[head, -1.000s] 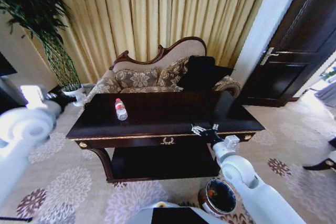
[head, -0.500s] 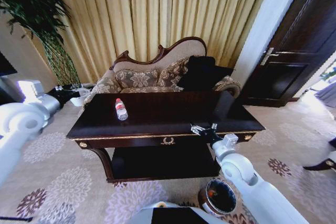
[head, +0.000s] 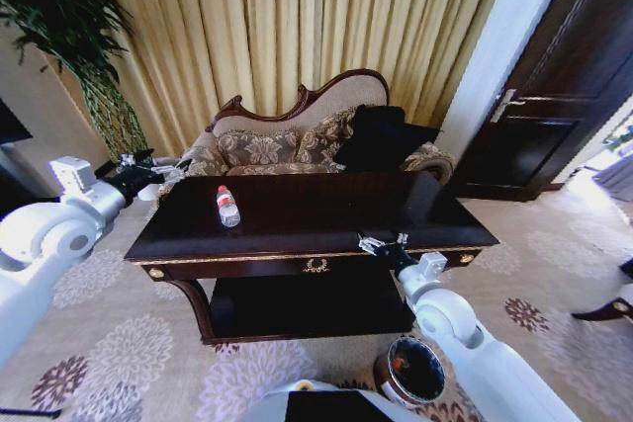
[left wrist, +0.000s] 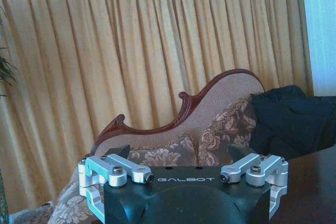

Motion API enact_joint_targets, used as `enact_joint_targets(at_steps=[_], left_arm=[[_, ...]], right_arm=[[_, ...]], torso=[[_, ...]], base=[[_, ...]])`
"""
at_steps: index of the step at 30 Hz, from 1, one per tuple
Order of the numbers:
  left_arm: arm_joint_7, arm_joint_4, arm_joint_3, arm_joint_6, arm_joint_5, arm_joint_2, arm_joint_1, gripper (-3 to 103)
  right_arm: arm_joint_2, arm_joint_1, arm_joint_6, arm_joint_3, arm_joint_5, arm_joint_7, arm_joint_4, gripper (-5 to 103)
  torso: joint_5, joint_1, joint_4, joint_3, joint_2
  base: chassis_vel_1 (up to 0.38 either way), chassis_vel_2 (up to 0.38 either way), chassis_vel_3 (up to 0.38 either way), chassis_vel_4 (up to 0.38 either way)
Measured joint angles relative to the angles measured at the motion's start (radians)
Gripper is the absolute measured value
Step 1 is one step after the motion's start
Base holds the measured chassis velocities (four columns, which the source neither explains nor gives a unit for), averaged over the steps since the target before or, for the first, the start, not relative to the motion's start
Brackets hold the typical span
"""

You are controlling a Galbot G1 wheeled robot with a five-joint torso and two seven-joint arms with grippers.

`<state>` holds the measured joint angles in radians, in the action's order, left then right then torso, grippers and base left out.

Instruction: Move to the front of the table and place the trash on the table into the trash bin.

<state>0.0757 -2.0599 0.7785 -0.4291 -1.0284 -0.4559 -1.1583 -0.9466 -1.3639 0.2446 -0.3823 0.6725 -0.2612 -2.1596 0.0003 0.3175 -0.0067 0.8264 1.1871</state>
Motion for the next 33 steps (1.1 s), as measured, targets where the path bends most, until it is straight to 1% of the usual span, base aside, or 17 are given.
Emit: enact_joint_targets(at_steps=[3, 8, 10, 12, 13, 15, 17, 19, 20, 23, 24, 26, 27, 28, 30, 32, 33], left_arm=[[0.001, 0.000, 0.000, -0.001, 0.001, 0.005, 0.002, 100], [-0.003, 0.056, -0.034, 0.003, -0.001, 0.040, 0.085, 100], [-0.017, 0.118, -0.040, 0.020, -0.004, 0.078, 0.119, 100], [-0.040, 0.197, -0.040, 0.070, -0.003, 0.116, 0.139, 100], [-0.040, 0.197, -0.040, 0.070, -0.003, 0.116, 0.139, 100], [-0.055, 0.235, -0.044, 0.106, 0.034, 0.111, 0.137, 100], [-0.057, 0.236, -0.046, 0.113, 0.054, 0.096, 0.129, 100], [-0.058, 0.217, -0.050, 0.118, 0.115, 0.043, 0.092, 100], [-0.058, 0.217, -0.050, 0.118, 0.115, 0.043, 0.092, 100], [-0.047, 0.211, -0.066, 0.143, 0.288, -0.081, 0.035, 100], [-0.047, 0.211, -0.066, 0.143, 0.288, -0.081, 0.035, 100], [0.009, 0.204, -0.075, 0.122, 0.387, -0.174, 0.026, 100], [0.009, 0.204, -0.075, 0.122, 0.387, -0.174, 0.026, 100], [0.072, 0.189, -0.082, 0.076, 0.423, -0.227, 0.029, 100], [0.138, 0.172, -0.097, 0.062, 0.446, -0.290, 0.039, 100], [0.146, 0.168, -0.102, 0.066, 0.451, -0.306, 0.041, 100], [0.153, 0.161, -0.111, 0.075, 0.458, -0.336, 0.041, 100]], right_arm=[[0.003, 0.000, 0.000, -0.001, 0.002, 0.000, -0.001, 100], [0.023, 0.003, 0.000, -0.010, 0.025, -0.006, -0.014, 100], [0.037, 0.016, 0.000, -0.007, 0.040, -0.009, -0.016, 100], [0.051, 0.044, 0.004, 0.013, 0.061, -0.005, -0.009, 100], [0.051, 0.044, 0.004, 0.013, 0.061, -0.005, -0.009, 100], [0.055, 0.065, 0.009, 0.029, 0.073, 0.002, 0.000, 100], [0.057, 0.068, 0.010, 0.032, 0.077, 0.004, 0.001, 100], [0.064, 0.068, 0.011, 0.032, 0.083, 0.004, 0.001, 100], [0.064, 0.068, 0.011, 0.032, 0.083, 0.004, 0.001, 100], [0.082, 0.069, 0.011, 0.027, 0.096, 0.002, 0.000, 100], [0.082, 0.069, 0.011, 0.027, 0.096, 0.002, 0.000, 100], [0.092, 0.075, 0.011, 0.027, 0.107, -0.001, -0.001, 100], [0.092, 0.075, 0.011, 0.027, 0.107, -0.001, -0.001, 100], [0.096, 0.079, 0.012, 0.029, 0.112, -0.002, -0.001, 100], [0.101, 0.087, 0.016, 0.035, 0.119, -0.003, 0.002, 100], [0.101, 0.090, 0.017, 0.036, 0.122, -0.004, 0.004, 100], [0.101, 0.094, 0.022, 0.038, 0.130, -0.007, 0.005, 100]], torso=[[0.0000, 0.000, 0.0000, 0.000, 0.000], [0.0000, 0.000, -0.0004, 0.000, 0.000], [0.0000, 0.000, -0.0009, 0.000, 0.000], [0.0002, 0.000, 0.0000, 0.000, 0.000], [0.0002, 0.000, 0.0000, 0.000, 0.000], [0.0002, 0.000, 0.0005, 0.000, 0.000], [0.0002, 0.000, 0.0005, 0.000, 0.000], [-0.0001, 0.000, -0.0004, 0.000, 0.000], [-0.0001, 0.000, -0.0004, 0.000, 0.000], [0.0000, 0.000, -0.0002, 0.000, 0.000], [0.0000, 0.000, -0.0002, 0.000, 0.000], [-0.0003, 0.000, 0.0001, 0.000, 0.000], [-0.0003, 0.000, 0.0001, 0.000, 0.000], [-0.0003, 0.000, 0.0001, 0.000, 0.000], [0.0001, 0.000, -0.0001, 0.000, 0.000], [0.0002, 0.000, -0.0003, 0.000, 0.000], [0.0003, 0.000, -0.0005, 0.000, 0.000]], base=[[0.000, 0.000, 0.000, 0.000], [0.000, 0.000, 0.000, 0.000], [0.000, 0.000, 0.000, 0.000], [0.000, 0.000, 0.000, 0.000], [0.000, 0.000, 0.000, 0.000], [0.000, 0.000, 0.000, 0.000], [0.000, 0.000, 0.000, 0.000], [0.000, 0.000, 0.000, 0.000], [0.000, 0.000, 0.000, 0.000], [0.000, 0.000, 0.000, 0.000], [0.000, 0.000, 0.000, 0.000], [0.000, 0.000, 0.000, 0.000], [0.000, 0.000, 0.000, 0.000], [0.000, 0.000, 0.000, 0.000], [0.000, 0.000, 0.000, 0.000], [0.000, 0.000, 0.000, 0.000], [0.000, 0.000, 0.000, 0.000]])
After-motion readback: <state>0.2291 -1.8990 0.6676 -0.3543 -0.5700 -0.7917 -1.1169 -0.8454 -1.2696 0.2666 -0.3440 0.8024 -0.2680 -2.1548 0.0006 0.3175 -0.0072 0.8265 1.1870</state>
